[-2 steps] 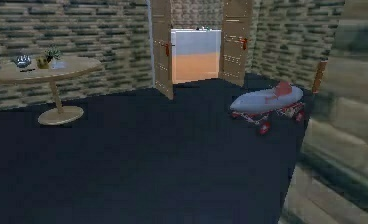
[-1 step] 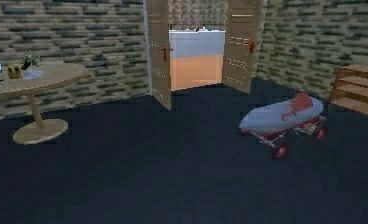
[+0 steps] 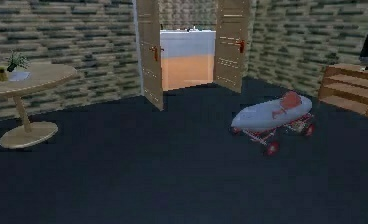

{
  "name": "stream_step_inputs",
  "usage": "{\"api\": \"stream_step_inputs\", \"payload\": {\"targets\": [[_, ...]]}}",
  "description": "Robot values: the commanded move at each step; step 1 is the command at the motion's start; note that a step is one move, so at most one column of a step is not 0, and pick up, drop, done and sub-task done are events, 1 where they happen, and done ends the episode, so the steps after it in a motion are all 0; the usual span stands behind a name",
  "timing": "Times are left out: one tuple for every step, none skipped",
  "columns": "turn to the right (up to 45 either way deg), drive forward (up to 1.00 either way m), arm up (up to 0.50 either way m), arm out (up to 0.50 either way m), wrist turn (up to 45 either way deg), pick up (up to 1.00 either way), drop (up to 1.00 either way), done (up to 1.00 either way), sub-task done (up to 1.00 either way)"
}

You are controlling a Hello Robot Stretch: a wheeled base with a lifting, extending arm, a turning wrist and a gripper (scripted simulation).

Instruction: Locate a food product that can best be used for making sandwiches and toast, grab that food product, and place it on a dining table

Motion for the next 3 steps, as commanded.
{"api": "stream_step_inputs", "payload": {"targets": [[-30.0,0.00,0.00,0.00,0.0,0.00,0.00,0.00,0.00],[0.0,0.15,0.00,0.00,0.0,0.00,0.00,0.00,0.00],[33.0,0.00,0.00,0.00,0.0,0.00,0.00,0.00,0.00]]}}
